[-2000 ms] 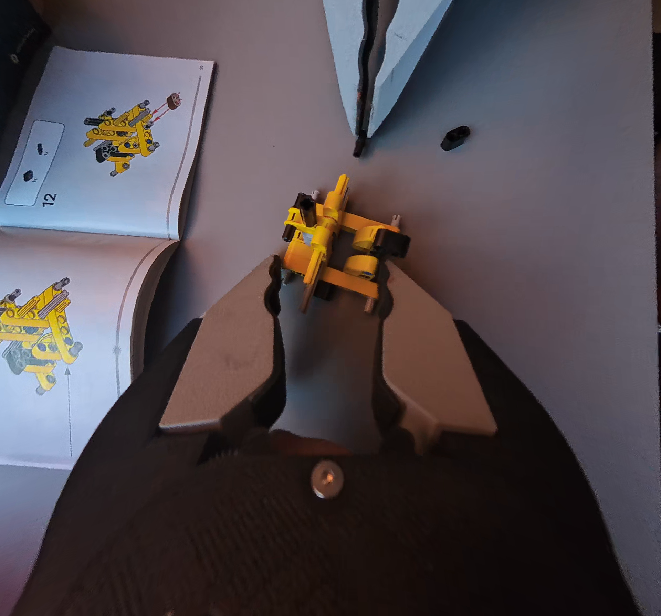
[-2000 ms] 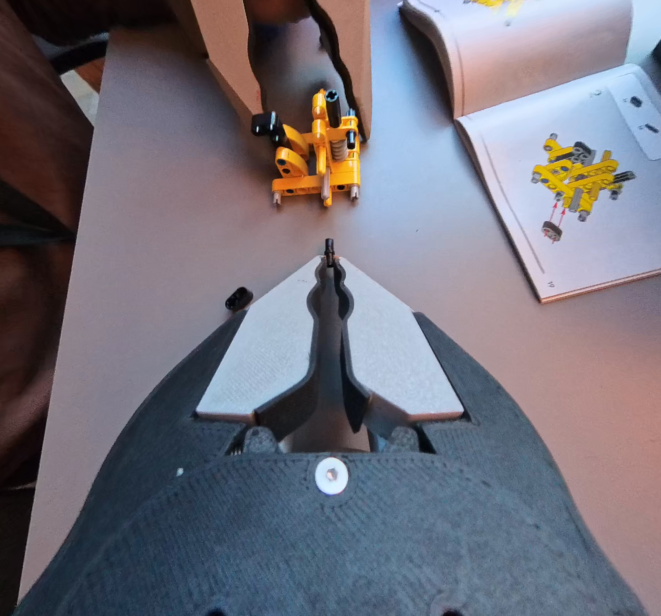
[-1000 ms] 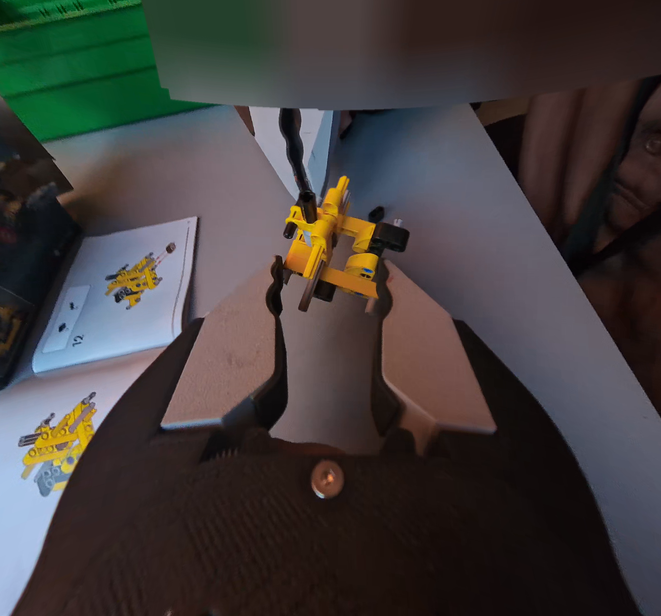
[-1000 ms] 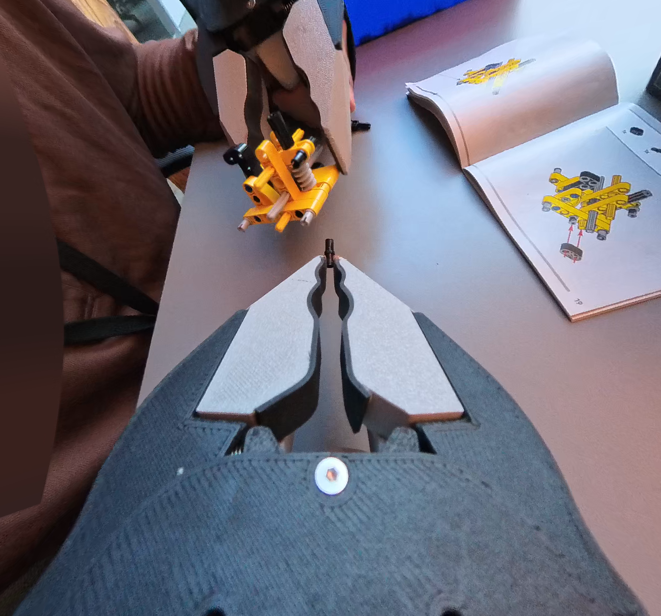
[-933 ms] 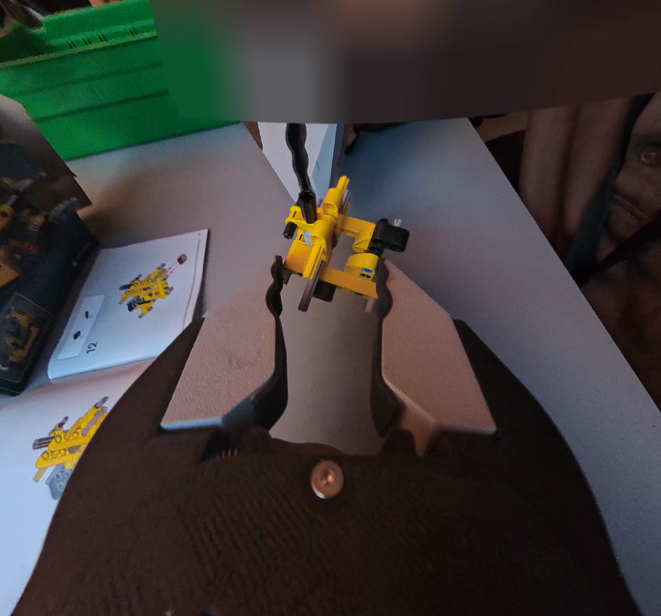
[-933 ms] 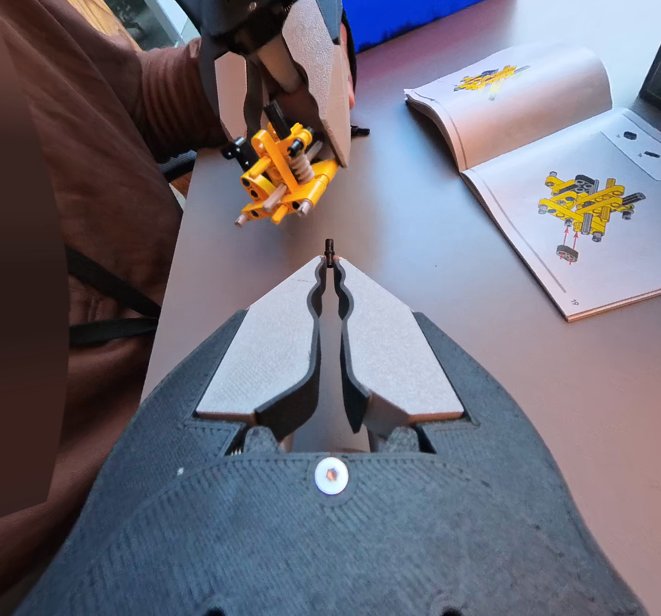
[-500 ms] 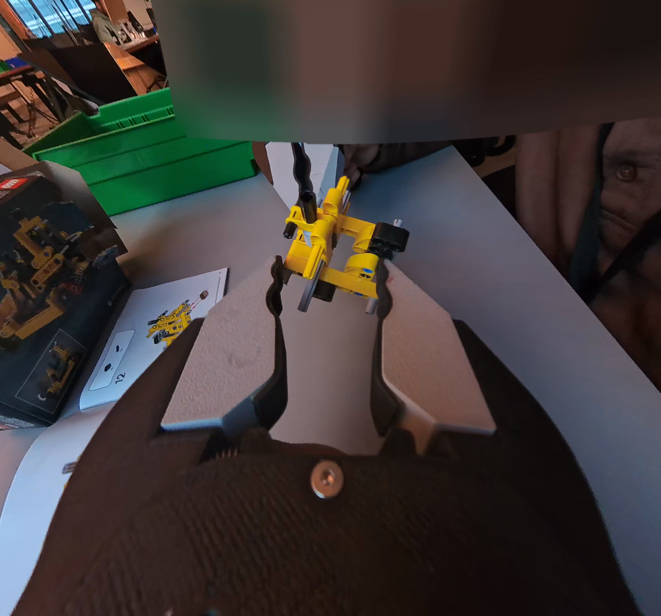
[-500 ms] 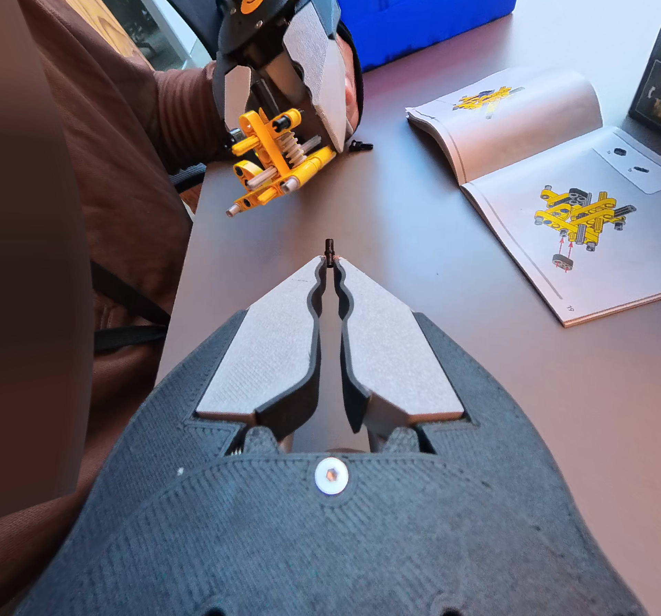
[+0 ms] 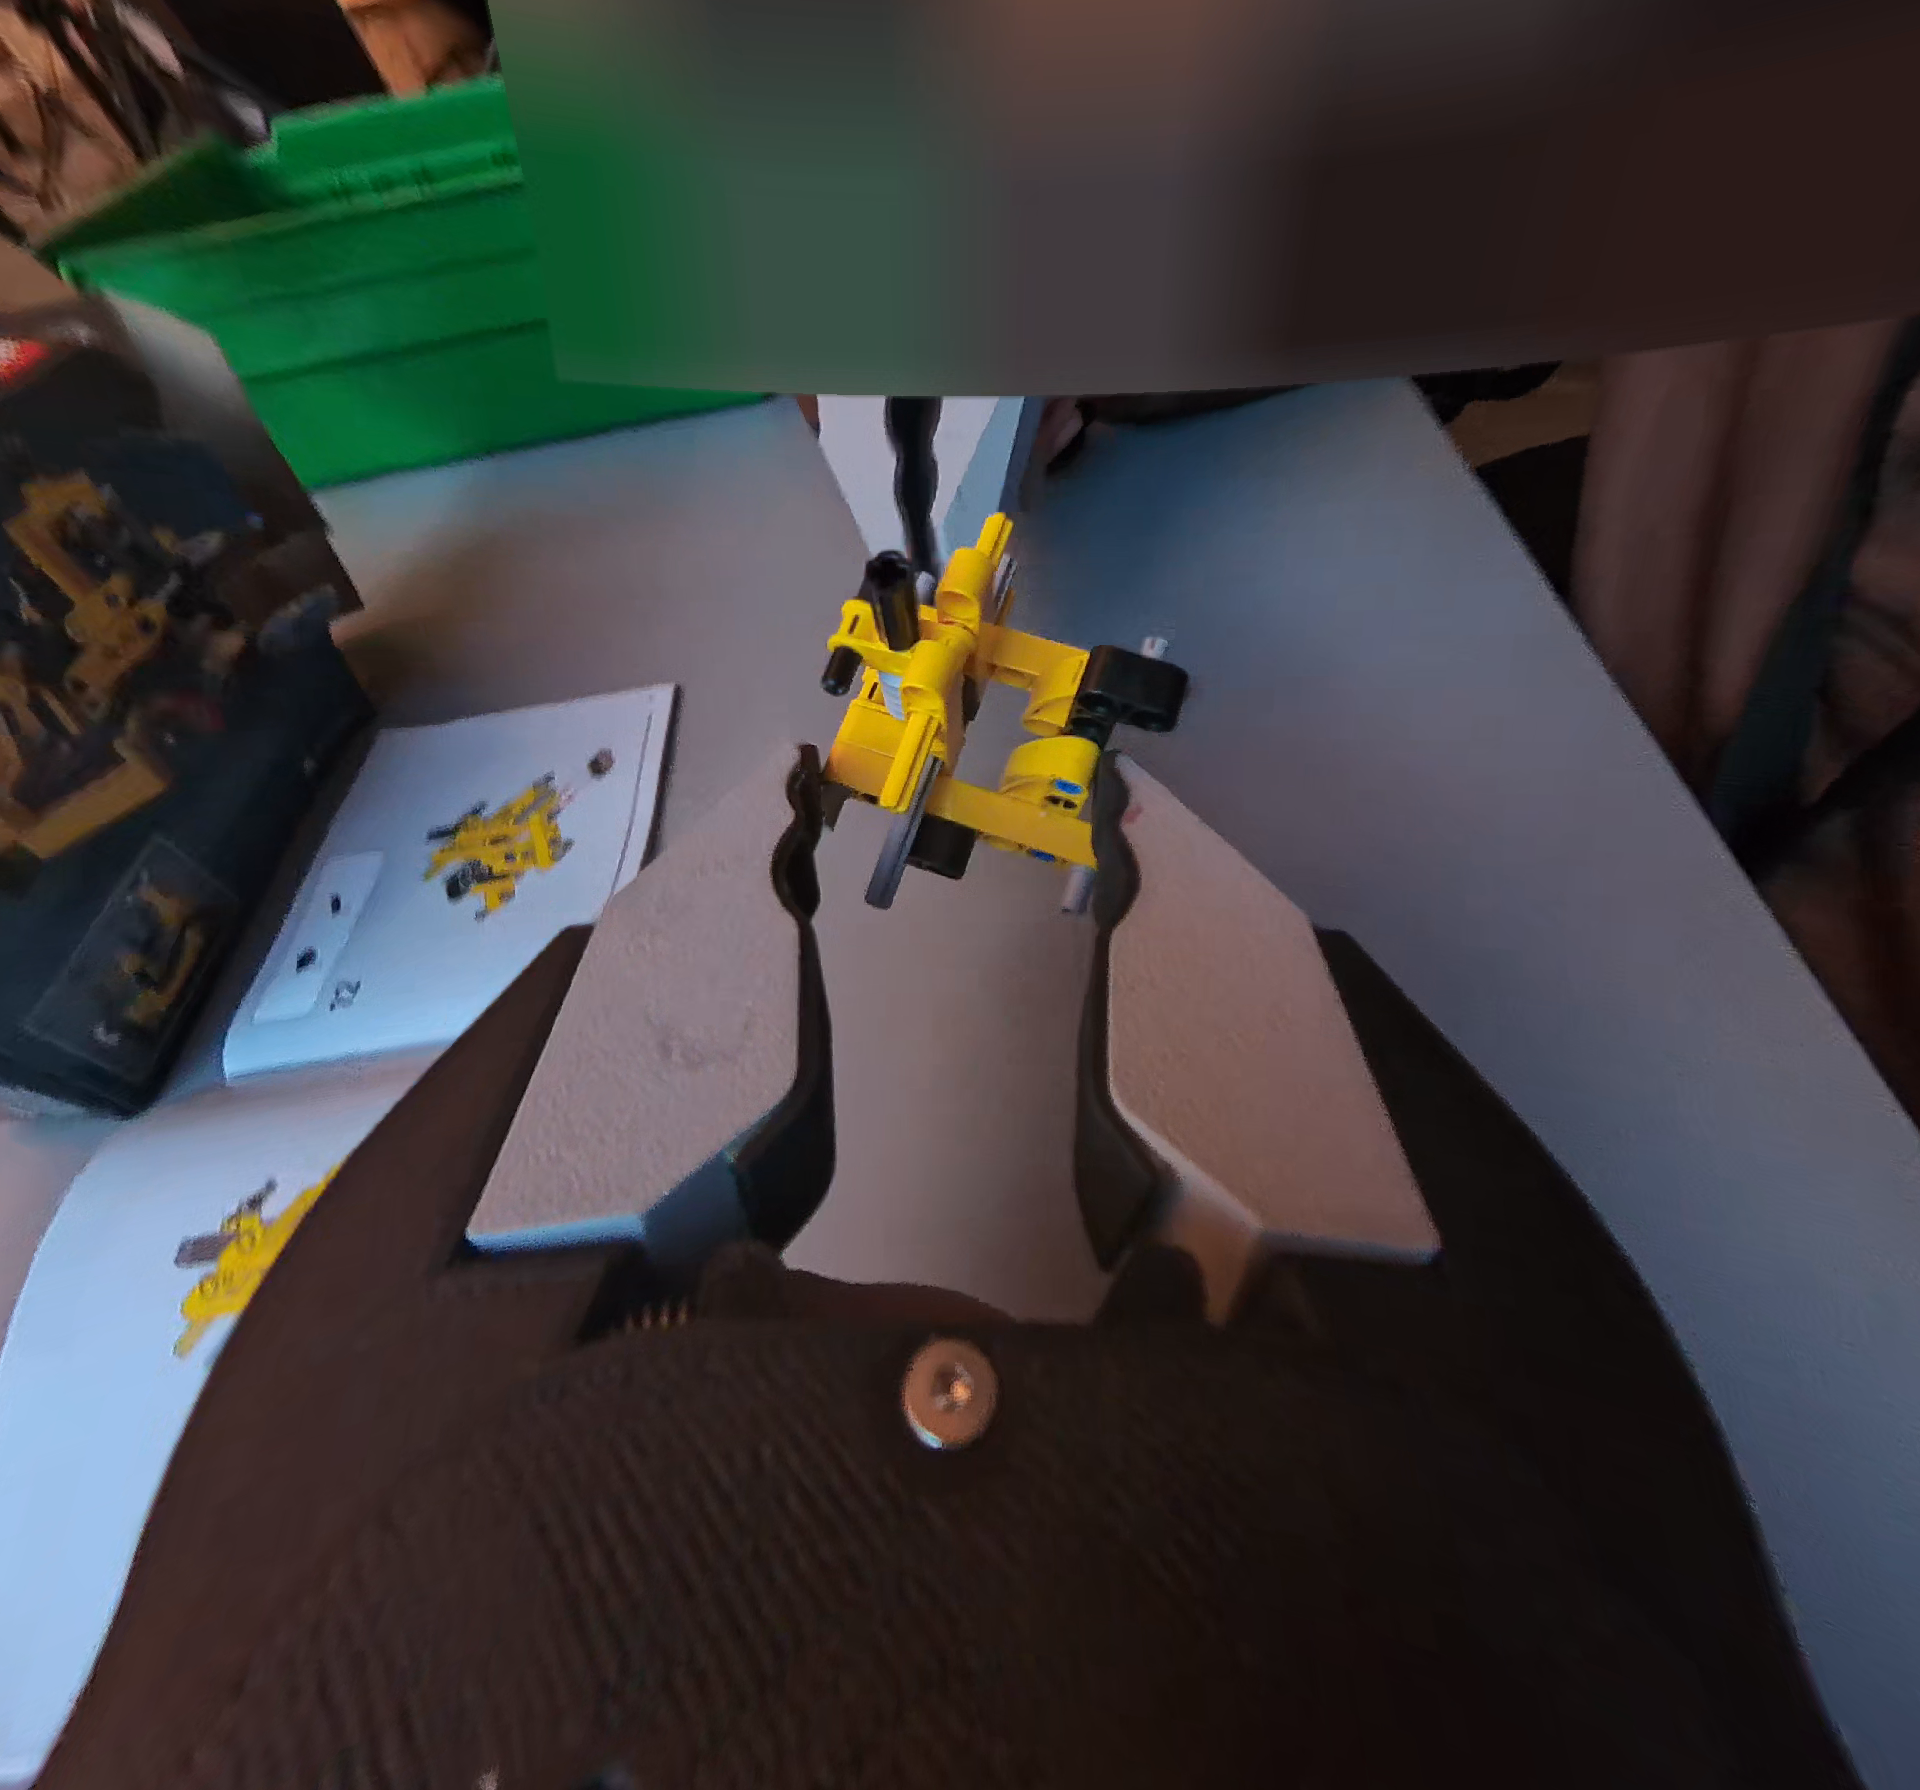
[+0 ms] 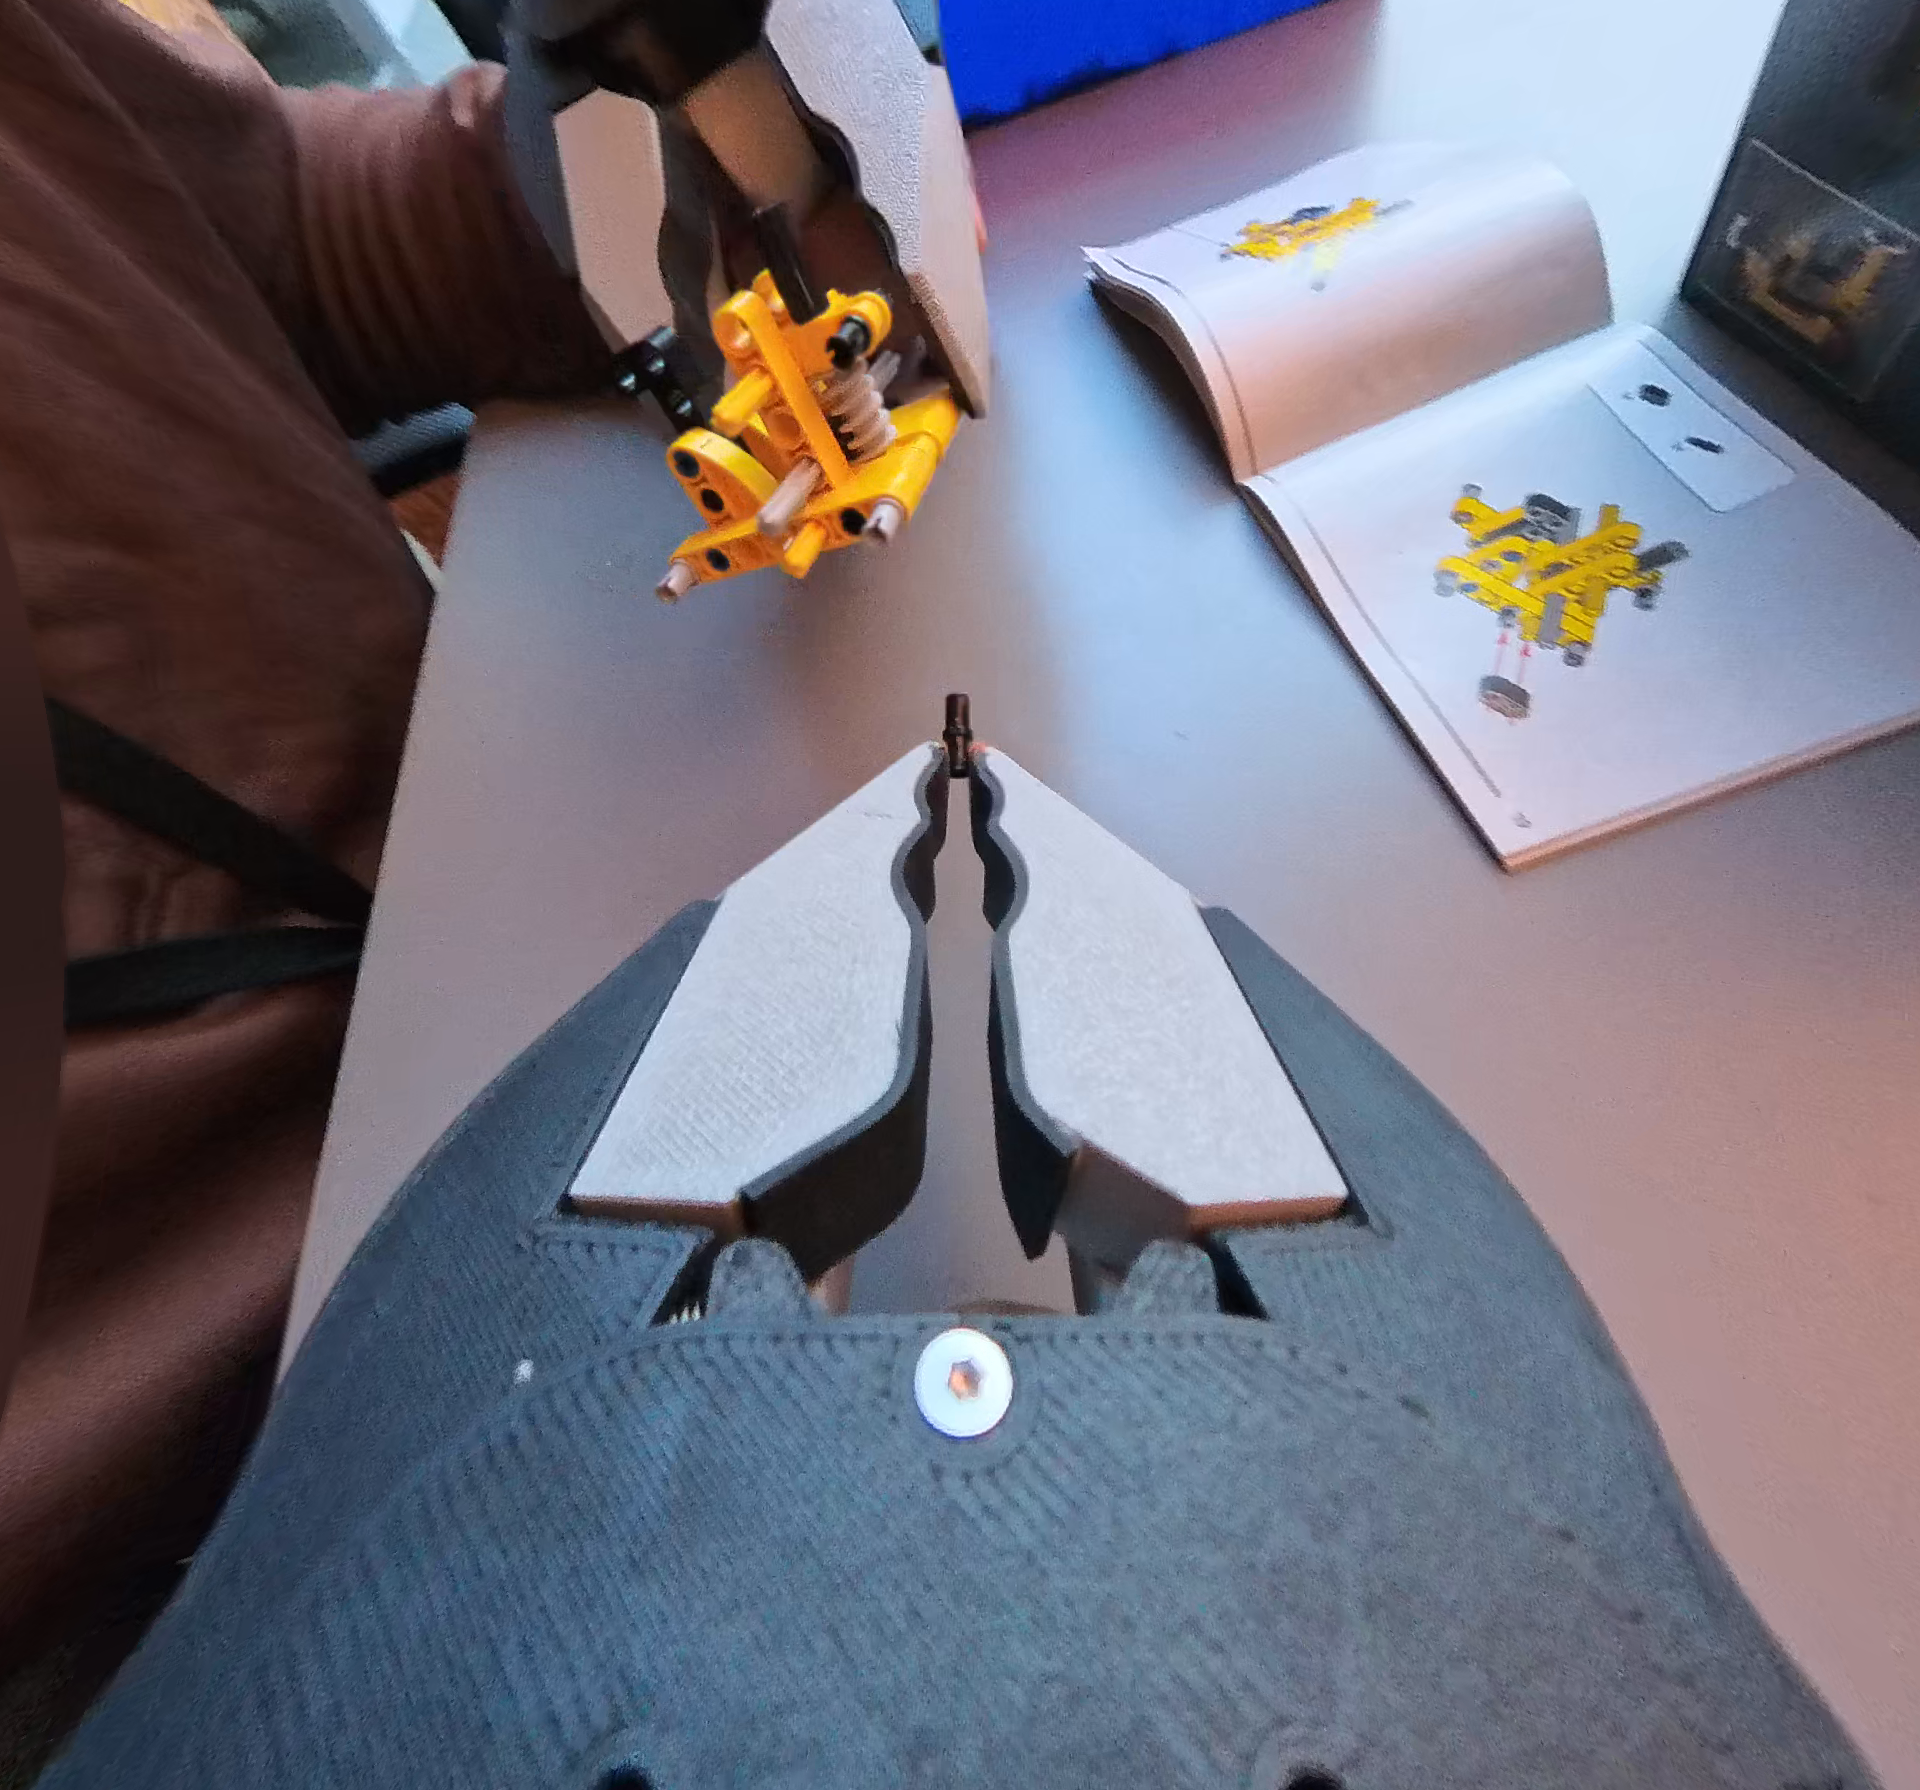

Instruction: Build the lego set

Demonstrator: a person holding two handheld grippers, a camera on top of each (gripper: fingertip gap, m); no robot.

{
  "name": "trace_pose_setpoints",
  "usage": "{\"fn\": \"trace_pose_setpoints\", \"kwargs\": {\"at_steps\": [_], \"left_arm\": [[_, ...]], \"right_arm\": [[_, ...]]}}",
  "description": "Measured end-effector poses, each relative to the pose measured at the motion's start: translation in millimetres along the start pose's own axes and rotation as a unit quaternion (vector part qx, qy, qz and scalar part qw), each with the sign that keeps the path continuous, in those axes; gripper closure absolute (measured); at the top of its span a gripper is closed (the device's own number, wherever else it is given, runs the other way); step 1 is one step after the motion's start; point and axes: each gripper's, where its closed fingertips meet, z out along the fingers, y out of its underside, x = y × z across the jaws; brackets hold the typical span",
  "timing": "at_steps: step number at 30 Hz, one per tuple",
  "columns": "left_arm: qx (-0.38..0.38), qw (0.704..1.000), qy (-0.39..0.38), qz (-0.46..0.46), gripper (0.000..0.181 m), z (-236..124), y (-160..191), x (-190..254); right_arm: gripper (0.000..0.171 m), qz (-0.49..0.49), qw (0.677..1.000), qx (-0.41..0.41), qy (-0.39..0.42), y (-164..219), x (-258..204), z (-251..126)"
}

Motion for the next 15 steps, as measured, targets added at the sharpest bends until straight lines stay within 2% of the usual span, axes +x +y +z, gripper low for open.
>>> {"fn": "trace_pose_setpoints", "kwargs": {"at_steps": [7,15], "left_arm": [[-0.134,0.991,-0.014,-0.024,0.132,8.5,39.8,-1.4],[-0.166,0.985,-0.024,-0.041,0.132,9.2,50.4,-4.0]], "right_arm": [[0.171,0.013,1.000,-0.003,0.019,3.9,14.4,-3.4],[0.171,0.019,1.000,-0.015,0.018,10.0,18.0,0.0]]}}
